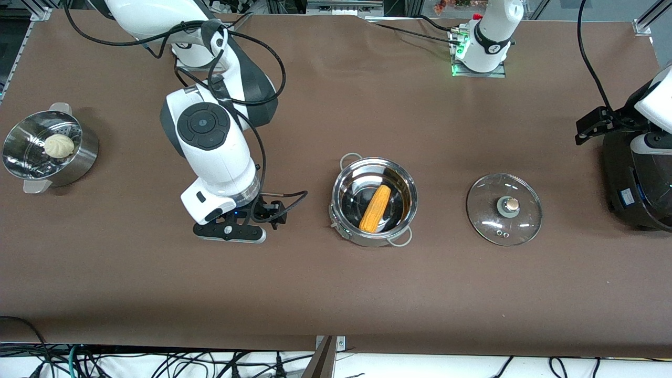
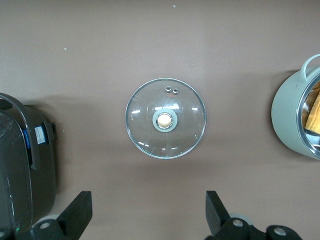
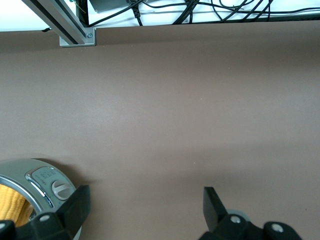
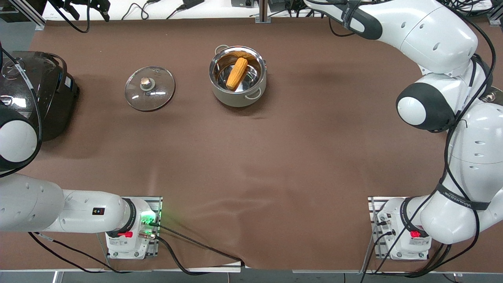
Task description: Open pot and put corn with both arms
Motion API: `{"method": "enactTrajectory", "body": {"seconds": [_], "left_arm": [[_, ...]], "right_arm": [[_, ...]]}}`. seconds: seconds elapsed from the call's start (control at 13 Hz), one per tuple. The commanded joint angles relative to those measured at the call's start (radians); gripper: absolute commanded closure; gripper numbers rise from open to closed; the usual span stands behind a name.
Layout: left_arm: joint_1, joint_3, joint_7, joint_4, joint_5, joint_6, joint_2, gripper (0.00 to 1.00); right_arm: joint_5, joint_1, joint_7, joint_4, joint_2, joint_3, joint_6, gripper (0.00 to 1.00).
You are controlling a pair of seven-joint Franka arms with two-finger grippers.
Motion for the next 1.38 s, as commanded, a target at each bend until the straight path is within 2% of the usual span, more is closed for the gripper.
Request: {"method": "enactTrajectory", "body": {"seconds": [0.0, 0.38, 0.77, 1.07, 1.3], "left_arm": [[-0.003, 0.003, -0.009, -0.009, -0.014, -0.008, -0.013, 0.0], [-0.004, 0.003, -0.01, -0.009, -0.014, -0.008, -0.013, 0.0], [-0.004, 0.003, -0.01, -0.009, -0.014, -0.008, -0.013, 0.0], [-0.004, 0.003, -0.01, -0.009, -0.014, -0.008, -0.013, 0.0], [-0.004, 0.003, -0.01, -0.009, -0.014, -0.008, -0.013, 0.0]], "right_arm": [[0.013, -0.006, -0.011, -0.021, -0.023, 0.008, -0.012, 0.0], [0.015, -0.023, -0.065, -0.021, -0.044, 0.006, -0.044, 0.0], [0.048, -0.087, -0.115, -0.048, -0.118, 0.006, -0.118, 0.0], [0.07, -0.198, -0.159, -0.057, -0.188, 0.005, -0.26, 0.0], [0.091, -0.288, -0.347, -0.094, -0.244, -0.002, -0.322, 0.0]]}}
